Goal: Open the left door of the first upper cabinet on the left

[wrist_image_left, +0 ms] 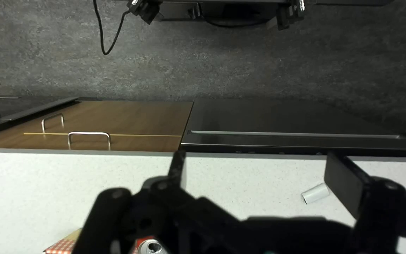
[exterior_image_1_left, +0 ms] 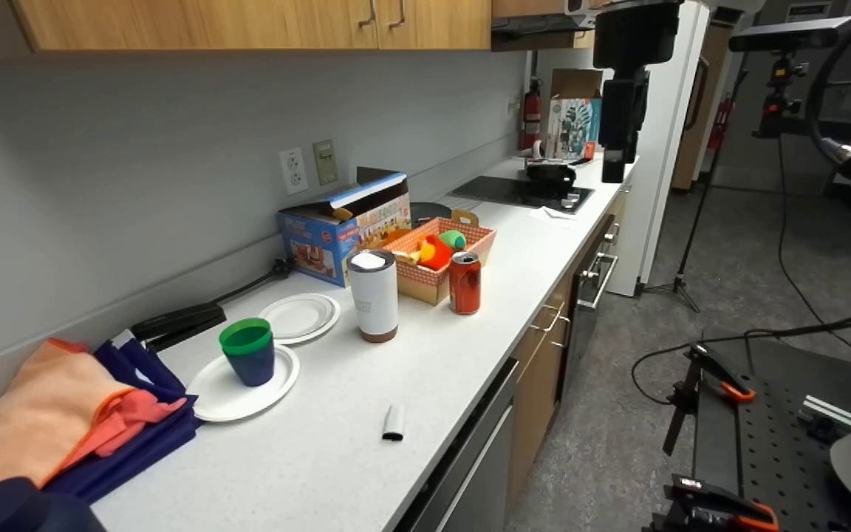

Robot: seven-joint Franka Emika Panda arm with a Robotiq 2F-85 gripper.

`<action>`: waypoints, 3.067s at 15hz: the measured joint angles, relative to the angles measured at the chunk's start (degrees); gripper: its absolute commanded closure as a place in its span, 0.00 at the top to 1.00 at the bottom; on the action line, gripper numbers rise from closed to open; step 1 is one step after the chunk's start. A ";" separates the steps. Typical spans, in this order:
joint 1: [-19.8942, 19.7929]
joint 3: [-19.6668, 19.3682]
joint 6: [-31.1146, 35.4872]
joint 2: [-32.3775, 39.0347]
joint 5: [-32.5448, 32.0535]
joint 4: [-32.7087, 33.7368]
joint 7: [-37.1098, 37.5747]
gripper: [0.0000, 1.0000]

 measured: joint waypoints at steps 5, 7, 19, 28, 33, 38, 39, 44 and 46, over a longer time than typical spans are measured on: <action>-0.11 0.11 6.54 0.03 -0.38 -0.56 3.78 1.00; -0.71 0.58 13.38 0.03 -1.74 -1.53 5.87 1.00; -3.66 2.64 26.46 0.14 -7.14 -5.06 10.21 1.00; -3.67 3.61 31.17 12.81 -8.10 4.85 10.18 1.00; -3.76 3.49 28.64 21.35 -10.14 15.79 10.18 1.00; -3.76 3.48 28.36 22.03 -10.16 16.62 10.18 1.00; -3.76 3.48 28.36 22.03 -10.16 16.62 10.18 1.00; -3.76 3.19 25.87 19.15 -13.74 16.08 10.19 1.00; -3.76 2.93 23.26 15.47 -14.43 15.71 10.02 1.00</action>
